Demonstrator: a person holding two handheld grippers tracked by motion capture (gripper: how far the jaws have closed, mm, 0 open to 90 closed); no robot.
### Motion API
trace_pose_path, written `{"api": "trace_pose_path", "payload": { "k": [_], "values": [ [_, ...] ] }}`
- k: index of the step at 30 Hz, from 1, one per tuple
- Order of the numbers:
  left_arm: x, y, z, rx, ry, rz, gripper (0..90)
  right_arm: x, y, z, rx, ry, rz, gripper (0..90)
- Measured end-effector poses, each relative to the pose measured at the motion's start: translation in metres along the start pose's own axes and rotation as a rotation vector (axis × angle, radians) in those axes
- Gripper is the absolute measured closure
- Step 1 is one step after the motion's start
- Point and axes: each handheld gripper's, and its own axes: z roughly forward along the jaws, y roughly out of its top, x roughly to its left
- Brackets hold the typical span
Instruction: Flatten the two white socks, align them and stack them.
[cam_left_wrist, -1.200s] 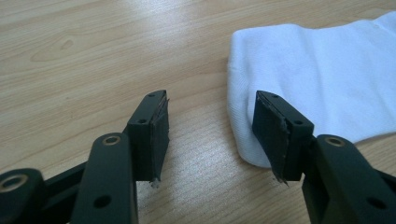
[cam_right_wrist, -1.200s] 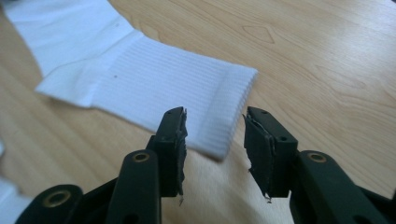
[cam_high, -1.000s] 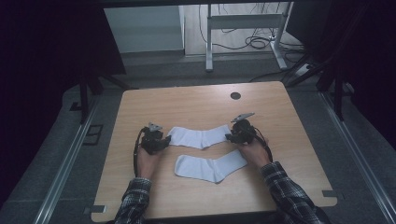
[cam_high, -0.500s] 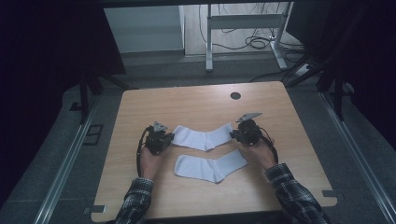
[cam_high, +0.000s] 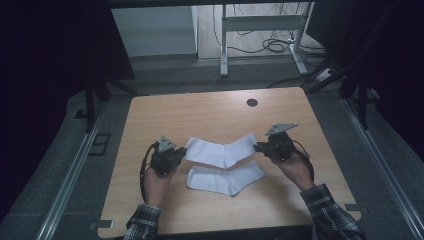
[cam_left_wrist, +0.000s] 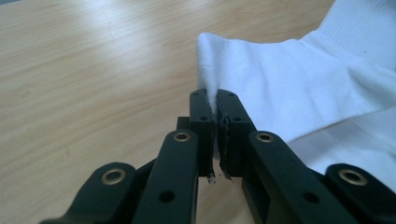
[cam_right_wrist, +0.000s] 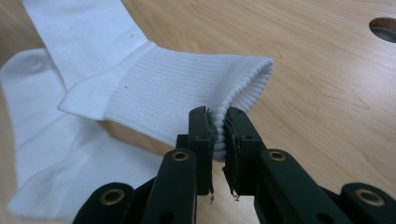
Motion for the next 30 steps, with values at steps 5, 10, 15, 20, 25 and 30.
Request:
{"api": "trace_pose_path", "payload": {
  "k": [5, 10, 15, 20, 25, 30],
  "values": [
    [-0.016, -0.012, -0.014, 0.005, -0.015, 0.010, 85.6, 0.010, -0.008, -0.012, 0.007, 0.029, -0.022, 80.7],
    [-0.030, -0.023, -0.025, 0.010, -0.014, 0.020, 85.5, 0.017, -0.019, -0.018, 0.028, 0.050, -0.034, 80.6],
    [-0.043, -0.034, -0.031, 0.020, -0.020, 0.032, 85.4, 0.023, -0.030, -0.020, 0.061, 0.061, -0.045, 80.4],
    [-0.054, -0.044, -0.025, 0.074, -0.009, 0.064, 85.4, 0.026, -0.039, -0.015, 0.094, 0.072, -0.052, 80.3],
    [-0.059, -0.048, -0.019, 0.108, 0.022, 0.098, 84.7, 0.027, -0.047, -0.002, 0.149, 0.075, -0.059, 79.9],
    [-0.061, -0.053, -0.009, 0.178, 0.118, 0.155, 68.3, 0.027, -0.053, 0.008, 0.208, 0.046, -0.067, 70.1]
  ]
}}
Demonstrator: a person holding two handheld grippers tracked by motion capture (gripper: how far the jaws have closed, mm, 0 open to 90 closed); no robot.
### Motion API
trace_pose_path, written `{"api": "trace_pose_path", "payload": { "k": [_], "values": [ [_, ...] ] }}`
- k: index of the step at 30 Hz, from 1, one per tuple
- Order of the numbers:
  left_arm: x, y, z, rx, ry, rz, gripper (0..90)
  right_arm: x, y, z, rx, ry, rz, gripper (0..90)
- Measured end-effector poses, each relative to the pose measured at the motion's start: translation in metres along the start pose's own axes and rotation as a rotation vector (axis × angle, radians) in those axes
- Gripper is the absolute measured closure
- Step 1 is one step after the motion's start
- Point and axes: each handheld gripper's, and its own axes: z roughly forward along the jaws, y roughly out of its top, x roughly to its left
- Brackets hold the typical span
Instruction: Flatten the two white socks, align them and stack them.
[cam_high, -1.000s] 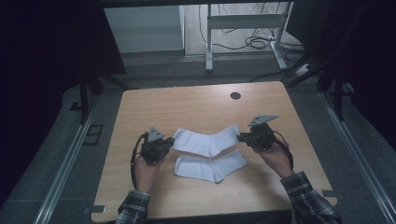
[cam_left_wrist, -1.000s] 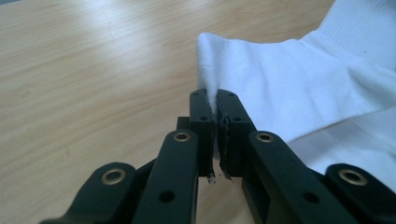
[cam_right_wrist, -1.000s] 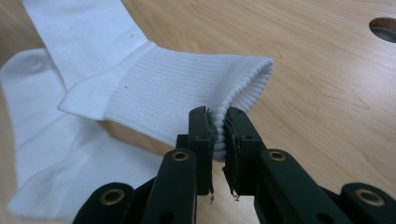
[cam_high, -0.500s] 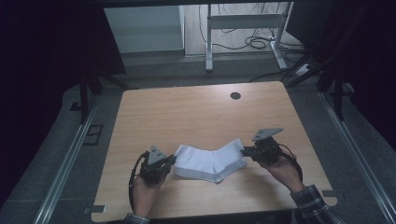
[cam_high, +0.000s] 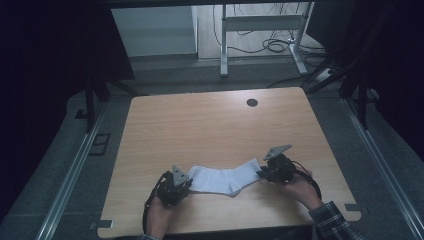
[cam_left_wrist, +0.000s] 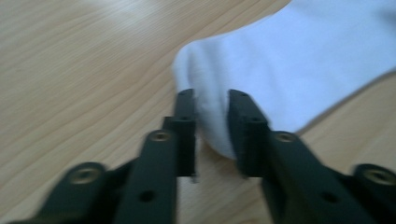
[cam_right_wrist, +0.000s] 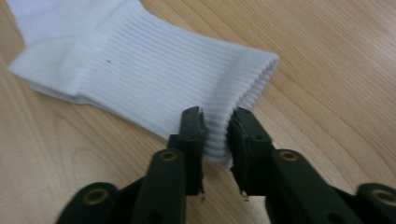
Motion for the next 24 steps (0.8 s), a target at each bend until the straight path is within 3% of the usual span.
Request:
{"api": "trace_pose_path", "payload": {
  "k": [2, 5, 8, 15, 24],
  "values": [
    [0.001, 0.002, -0.002, -0.035, 0.028, -0.026, 58.1, 0.000, 0.001, -0.003, -0.008, -0.015, 0.004, 64.8],
    [0.006, 0.005, -0.005, -0.086, 0.021, -0.074, 51.9, -0.002, 0.005, -0.011, -0.059, -0.045, 0.013, 59.6],
    [0.010, 0.003, -0.001, -0.076, 0.003, -0.094, 51.3, -0.002, 0.009, -0.011, -0.100, -0.069, 0.020, 56.7],
    [0.017, 0.002, 0.009, -0.072, -0.024, -0.136, 50.6, -0.003, 0.010, 0.000, -0.104, -0.079, 0.021, 55.3],
    [0.018, 0.002, 0.023, -0.026, -0.042, -0.122, 52.7, -0.010, 0.002, 0.015, -0.067, -0.044, 0.068, 54.1]
  ]
}}
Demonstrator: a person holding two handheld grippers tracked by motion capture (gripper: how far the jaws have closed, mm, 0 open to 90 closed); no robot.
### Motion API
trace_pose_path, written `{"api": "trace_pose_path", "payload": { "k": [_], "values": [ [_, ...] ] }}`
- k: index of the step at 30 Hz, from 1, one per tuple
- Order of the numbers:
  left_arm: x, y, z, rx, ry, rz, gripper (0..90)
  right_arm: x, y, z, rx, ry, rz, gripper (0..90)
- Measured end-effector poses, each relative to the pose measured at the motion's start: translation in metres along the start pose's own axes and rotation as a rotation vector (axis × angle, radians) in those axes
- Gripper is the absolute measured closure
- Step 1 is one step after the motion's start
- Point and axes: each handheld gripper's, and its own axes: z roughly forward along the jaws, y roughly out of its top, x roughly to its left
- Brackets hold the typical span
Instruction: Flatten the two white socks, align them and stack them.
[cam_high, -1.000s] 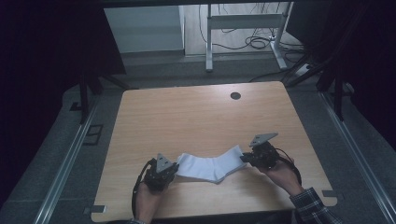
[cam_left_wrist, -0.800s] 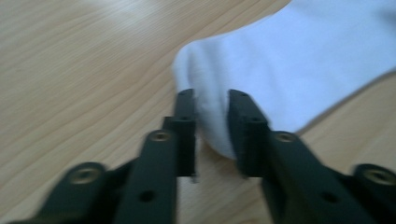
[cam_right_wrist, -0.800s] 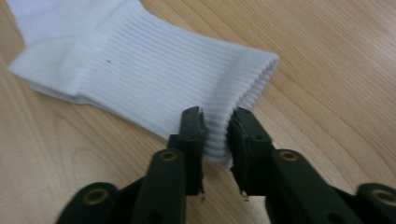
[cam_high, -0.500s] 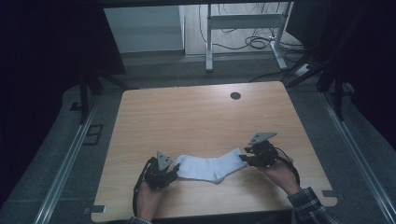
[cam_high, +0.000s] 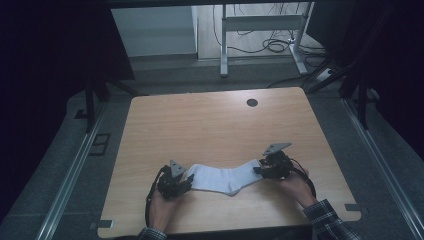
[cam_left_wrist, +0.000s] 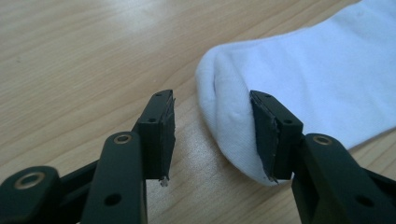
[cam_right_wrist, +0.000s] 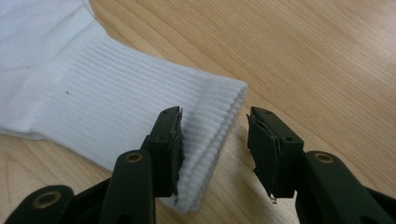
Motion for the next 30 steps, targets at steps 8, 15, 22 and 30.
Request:
{"api": "trace_pose_path", "payload": {
  "k": [8, 15, 22, 30],
  "values": [
    [0.004, -0.002, 0.007, 0.008, -0.080, -0.024, 64.8, -0.004, -0.003, 0.002, -0.006, 0.070, 0.051, 65.7],
    [0.005, 0.000, 0.009, 0.007, -0.155, -0.061, 80.8, -0.001, 0.000, 0.002, 0.009, 0.073, 0.050, 75.9],
    [0.001, 0.005, 0.009, 0.008, -0.130, -0.031, 83.1, 0.005, 0.002, -0.001, 0.011, 0.033, -0.002, 77.9],
    [0.003, 0.009, 0.000, -0.047, -0.117, -0.026, 83.3, 0.004, 0.004, -0.009, -0.023, 0.017, -0.009, 77.9]
  ]
}}
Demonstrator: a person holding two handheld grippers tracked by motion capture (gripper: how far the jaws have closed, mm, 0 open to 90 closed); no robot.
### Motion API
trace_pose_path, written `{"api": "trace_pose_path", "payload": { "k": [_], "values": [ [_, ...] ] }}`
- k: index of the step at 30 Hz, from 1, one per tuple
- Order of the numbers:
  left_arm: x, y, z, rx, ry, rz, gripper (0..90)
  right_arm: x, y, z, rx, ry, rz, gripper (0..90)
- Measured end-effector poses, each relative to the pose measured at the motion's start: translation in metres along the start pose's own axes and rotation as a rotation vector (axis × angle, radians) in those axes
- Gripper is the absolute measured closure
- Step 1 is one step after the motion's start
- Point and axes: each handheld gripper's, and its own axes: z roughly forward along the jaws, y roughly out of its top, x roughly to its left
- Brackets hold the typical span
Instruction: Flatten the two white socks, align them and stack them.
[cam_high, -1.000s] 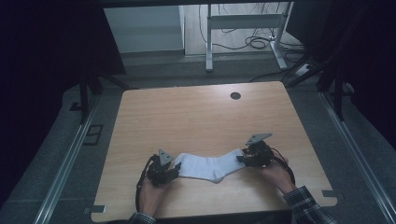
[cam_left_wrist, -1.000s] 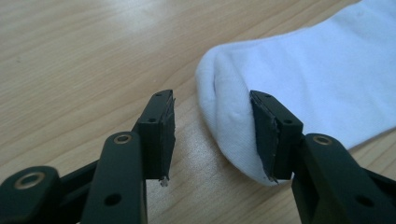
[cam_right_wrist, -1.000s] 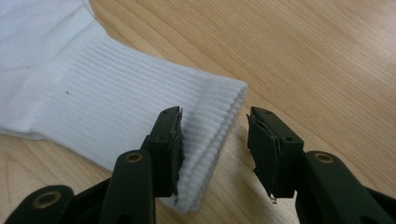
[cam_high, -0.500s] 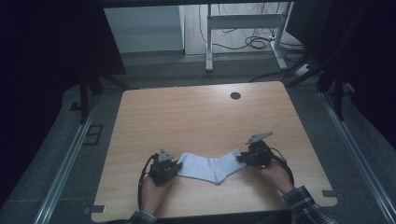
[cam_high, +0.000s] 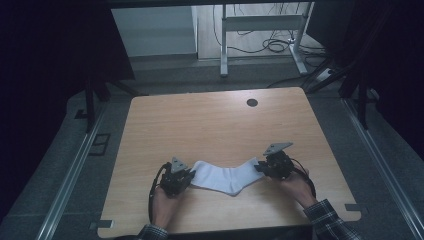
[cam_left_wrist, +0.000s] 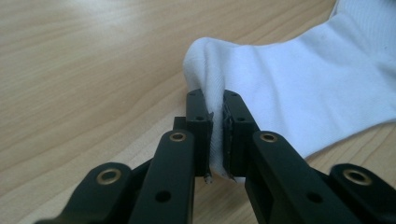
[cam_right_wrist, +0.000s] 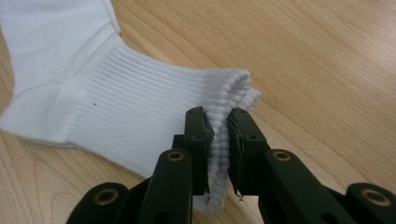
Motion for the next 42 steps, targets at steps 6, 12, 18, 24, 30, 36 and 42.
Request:
{"api": "trace_pose_path", "payload": {
  "k": [6, 12, 18, 24, 30, 36, 42],
  "values": [
    [0.004, 0.004, -0.005, -0.029, 0.001, -0.007, 83.5, 0.000, 0.003, -0.006, -0.025, 0.002, -0.001, 77.9],
    [0.009, 0.011, -0.012, -0.062, 0.007, -0.012, 83.6, -0.002, 0.007, -0.013, -0.059, 0.003, 0.006, 78.0],
    [0.015, 0.026, -0.013, -0.084, 0.003, -0.011, 83.6, -0.008, 0.011, -0.019, -0.083, 0.007, 0.021, 78.0],
    [0.025, 0.048, -0.008, -0.093, 0.012, -0.002, 83.3, -0.019, 0.022, -0.022, -0.101, -0.002, 0.041, 77.9],
    [0.038, 0.062, 0.001, -0.077, 0.039, -0.018, 83.1, -0.031, 0.037, -0.011, -0.106, -0.015, 0.065, 77.8],
    [0.050, 0.059, 0.024, -0.030, 0.058, -0.050, 83.0, -0.042, 0.050, 0.008, -0.089, -0.043, 0.082, 77.6],
    [0.054, 0.051, 0.047, 0.024, 0.071, -0.061, 82.4, -0.051, 0.048, 0.026, -0.058, -0.060, 0.102, 77.0]
  ]
}}
